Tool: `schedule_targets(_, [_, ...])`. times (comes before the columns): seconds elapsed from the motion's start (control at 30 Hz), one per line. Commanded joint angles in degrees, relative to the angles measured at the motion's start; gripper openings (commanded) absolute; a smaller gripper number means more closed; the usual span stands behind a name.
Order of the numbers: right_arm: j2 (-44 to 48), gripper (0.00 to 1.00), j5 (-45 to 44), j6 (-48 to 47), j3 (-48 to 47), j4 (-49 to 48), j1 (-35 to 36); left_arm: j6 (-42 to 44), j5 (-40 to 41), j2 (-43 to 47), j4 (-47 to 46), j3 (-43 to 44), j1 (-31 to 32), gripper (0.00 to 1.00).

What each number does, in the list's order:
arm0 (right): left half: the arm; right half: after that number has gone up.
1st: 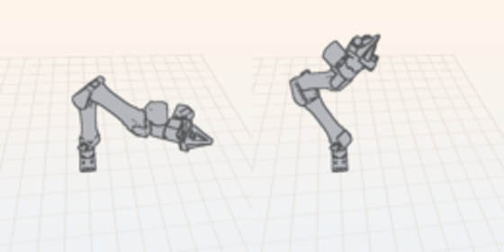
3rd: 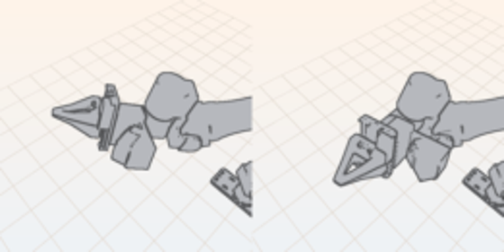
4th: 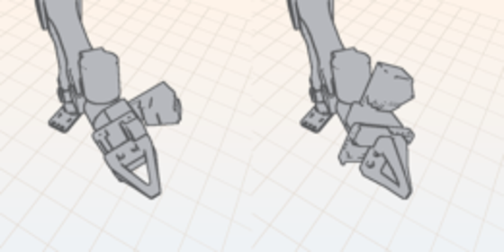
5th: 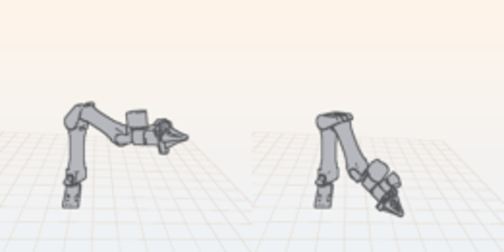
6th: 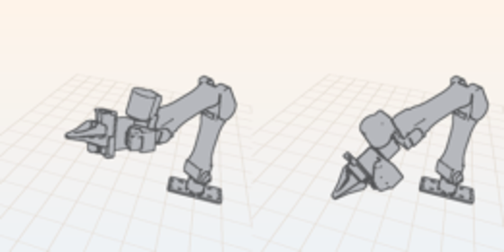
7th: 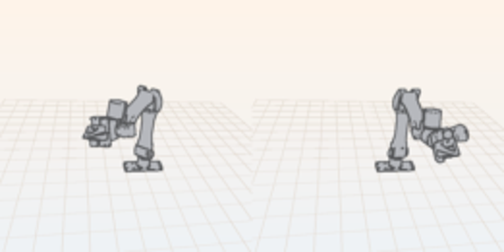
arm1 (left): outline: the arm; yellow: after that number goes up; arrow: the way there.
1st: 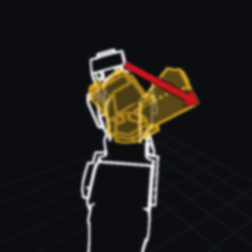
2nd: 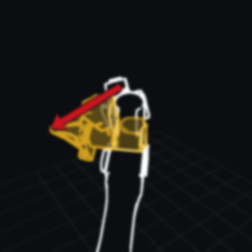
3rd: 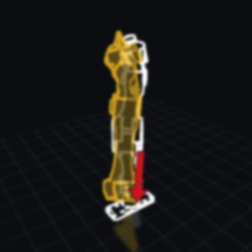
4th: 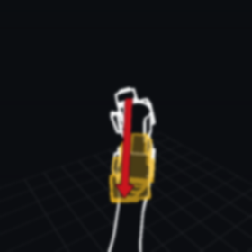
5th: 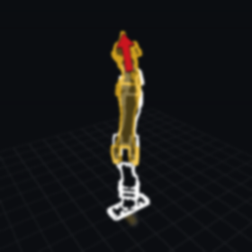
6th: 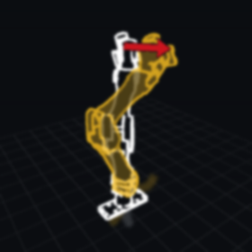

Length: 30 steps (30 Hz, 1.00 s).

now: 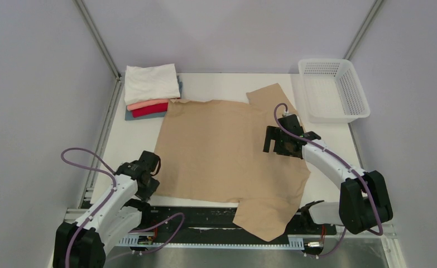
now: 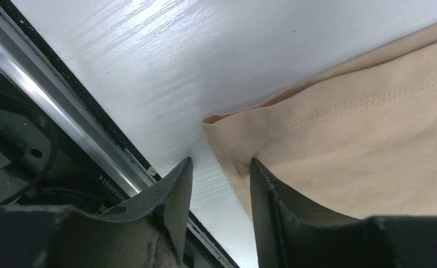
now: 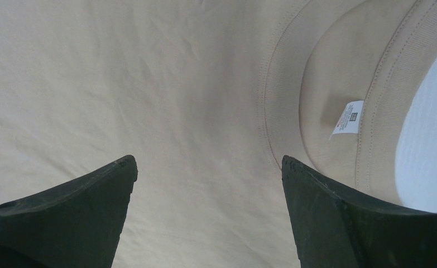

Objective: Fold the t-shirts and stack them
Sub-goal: Grab the side of the flattened tshirt closest away from the robot with both arms

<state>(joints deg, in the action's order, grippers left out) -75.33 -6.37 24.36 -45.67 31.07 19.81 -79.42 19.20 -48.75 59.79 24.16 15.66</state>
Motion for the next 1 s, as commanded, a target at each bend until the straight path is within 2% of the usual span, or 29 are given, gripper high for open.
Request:
schedule_targets(0.0, [1.1, 1.00, 1.0, -1.0, -0.8, -0.4, 0.3, -2.4, 1.6, -2.9, -6.7, 0.1, 0.1, 0.46])
schedule_targets(0.13, [0.8, 0.99, 1.5, -2.5, -1.0, 0.1, 3.3, -0.9, 1.4, -5.3, -10.0, 0.0, 0.2, 0.43])
schedule_targets(0.2, [0.9, 0.98, 0.8, -3.2, -1.8, 1.7, 6.7, 0.3, 1.5, -6.3, -12.0, -0.1, 0.2, 0.38])
schedule_targets(0.27, [0.8, 0.97, 0.0, -4.2, -3.1, 4.5, 11.2, 1.6, 1.4, -7.1, -14.4, -0.1, 0.1, 0.25])
schedule_targets(0.3, [0.9, 0.97, -0.3, -4.8, -3.7, 6.3, 14.5, 2.0, 1.3, -7.2, -14.8, -0.1, 0.0, 0.11])
schedule_targets(0.37, [1.3, 0.96, 0.2, -5.5, -4.5, 9.1, 19.0, 2.5, 1.4, -7.8, -15.7, -0.3, 0.1, 0.00])
schedule_targets(0.43, [2.3, 0.94, 3.8, -6.1, -4.0, 11.0, 23.0, 3.5, 1.2, -8.0, -16.7, -0.6, 0.1, 0.00])
schedule_targets(0.6, [5.1, 0.83, 19.7, -4.2, 0.7, 14.5, 32.4, 5.9, 0.4, -7.0, -18.9, -1.5, 0.1, 0.00])
schedule_targets(0.87, [3.6, 0.66, 23.4, -1.8, 2.6, 20.1, 44.1, 7.6, 0.4, -6.6, -20.0, -1.8, 0.1, 0.00])
schedule_targets(0.97, [2.4, 0.61, 25.2, -2.4, 4.1, 20.8, 45.9, 8.0, -0.1, -7.6, -20.3, -1.7, 0.0, 0.00])
